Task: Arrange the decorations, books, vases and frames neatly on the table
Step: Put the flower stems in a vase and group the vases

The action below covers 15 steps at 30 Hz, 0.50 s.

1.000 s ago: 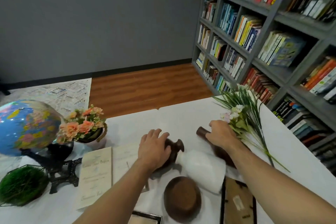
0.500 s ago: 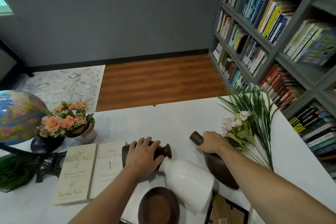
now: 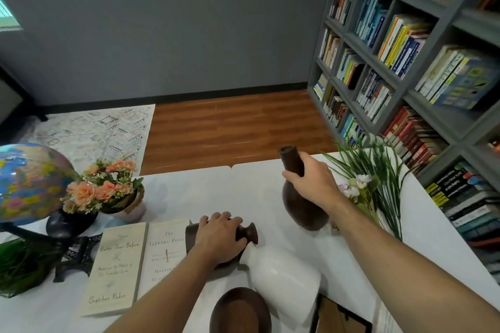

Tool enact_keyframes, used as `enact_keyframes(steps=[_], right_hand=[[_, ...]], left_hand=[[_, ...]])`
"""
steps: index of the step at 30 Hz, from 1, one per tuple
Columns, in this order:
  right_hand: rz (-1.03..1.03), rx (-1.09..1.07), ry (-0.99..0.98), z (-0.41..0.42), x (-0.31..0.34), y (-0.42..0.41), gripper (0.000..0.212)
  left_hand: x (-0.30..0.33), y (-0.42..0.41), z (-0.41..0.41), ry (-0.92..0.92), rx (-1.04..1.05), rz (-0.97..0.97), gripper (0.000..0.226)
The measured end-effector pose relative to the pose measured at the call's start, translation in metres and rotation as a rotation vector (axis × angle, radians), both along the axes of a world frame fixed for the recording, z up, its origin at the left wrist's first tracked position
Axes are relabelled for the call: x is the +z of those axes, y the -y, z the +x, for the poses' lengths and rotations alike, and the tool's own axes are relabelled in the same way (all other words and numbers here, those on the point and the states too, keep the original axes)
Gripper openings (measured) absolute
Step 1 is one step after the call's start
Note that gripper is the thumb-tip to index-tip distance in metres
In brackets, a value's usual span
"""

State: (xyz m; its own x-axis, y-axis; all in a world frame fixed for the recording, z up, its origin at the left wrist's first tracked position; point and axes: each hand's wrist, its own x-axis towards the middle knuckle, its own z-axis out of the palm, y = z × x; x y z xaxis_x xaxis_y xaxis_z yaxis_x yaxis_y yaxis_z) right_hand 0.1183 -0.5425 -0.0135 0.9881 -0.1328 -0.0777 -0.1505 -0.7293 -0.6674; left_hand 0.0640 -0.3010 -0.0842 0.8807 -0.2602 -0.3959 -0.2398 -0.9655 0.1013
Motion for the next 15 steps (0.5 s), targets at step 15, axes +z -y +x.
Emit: enact_keyframes(steps=[15], right_hand=[[0.275,-0.204,0.139,0.010,-0.044,-0.016,0.045]], left_hand=[[0.002,0.031,0.058,-0.405,-0.051,0.072,0.042]])
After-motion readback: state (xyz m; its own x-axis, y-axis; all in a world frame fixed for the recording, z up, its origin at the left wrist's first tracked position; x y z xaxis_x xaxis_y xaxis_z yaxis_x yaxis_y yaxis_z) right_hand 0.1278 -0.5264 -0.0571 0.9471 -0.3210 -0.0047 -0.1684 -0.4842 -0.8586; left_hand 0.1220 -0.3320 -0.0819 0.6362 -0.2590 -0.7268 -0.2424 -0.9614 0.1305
